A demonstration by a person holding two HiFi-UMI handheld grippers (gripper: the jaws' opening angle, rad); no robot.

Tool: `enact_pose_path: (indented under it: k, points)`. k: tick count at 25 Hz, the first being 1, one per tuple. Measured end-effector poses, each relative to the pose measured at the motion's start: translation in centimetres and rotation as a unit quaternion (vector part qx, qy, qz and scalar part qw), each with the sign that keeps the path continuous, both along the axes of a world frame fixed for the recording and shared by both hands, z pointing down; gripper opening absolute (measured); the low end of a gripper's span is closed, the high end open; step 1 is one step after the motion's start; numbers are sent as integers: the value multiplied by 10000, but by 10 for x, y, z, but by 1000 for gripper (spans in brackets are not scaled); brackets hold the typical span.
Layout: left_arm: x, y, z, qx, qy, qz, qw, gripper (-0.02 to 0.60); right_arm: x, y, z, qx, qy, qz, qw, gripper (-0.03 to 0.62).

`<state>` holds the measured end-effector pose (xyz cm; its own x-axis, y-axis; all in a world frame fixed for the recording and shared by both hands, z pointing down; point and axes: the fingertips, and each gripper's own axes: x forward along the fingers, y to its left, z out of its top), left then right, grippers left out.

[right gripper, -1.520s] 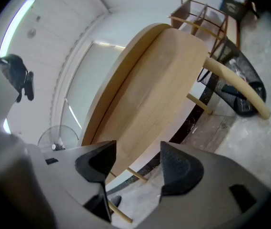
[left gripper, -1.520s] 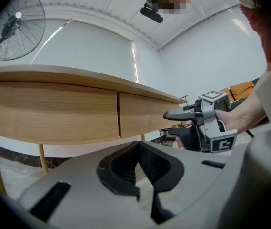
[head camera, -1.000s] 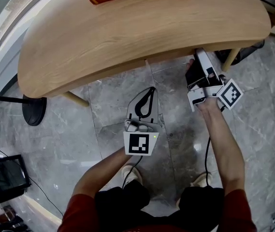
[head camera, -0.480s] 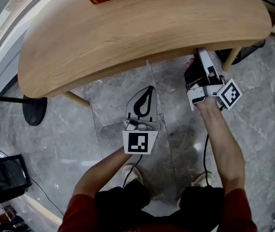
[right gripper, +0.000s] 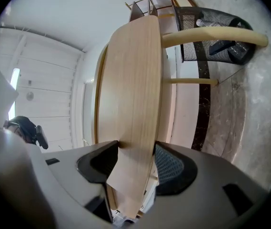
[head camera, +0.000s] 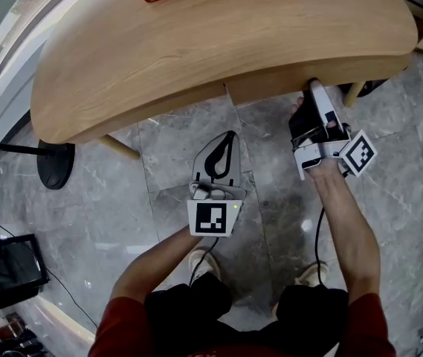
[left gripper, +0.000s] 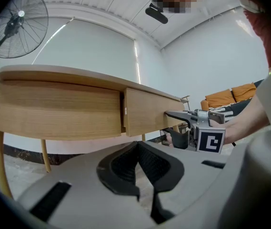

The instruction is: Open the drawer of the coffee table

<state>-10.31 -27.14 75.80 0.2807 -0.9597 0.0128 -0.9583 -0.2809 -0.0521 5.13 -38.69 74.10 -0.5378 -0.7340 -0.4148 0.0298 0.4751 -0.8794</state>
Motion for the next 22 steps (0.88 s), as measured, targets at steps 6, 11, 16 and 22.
enact_pose_path:
  k: [6,11,16,22]
  points:
    - [2,21,1,-55,-35,44,10000,8,9,28,-1,-12,37,-114,9999,239]
    - [0,43,14,-239,-91,34,9997,8,17,54,-2,10,83,-219,9997,238]
    - [0,51,10,-237,-35,-86,9997,8,26,80,-3,38,124,-285,9995,236]
    - [5,61,8,-190,-50,-69,9998,8,35,113,-2,80,192,-336,9992,235]
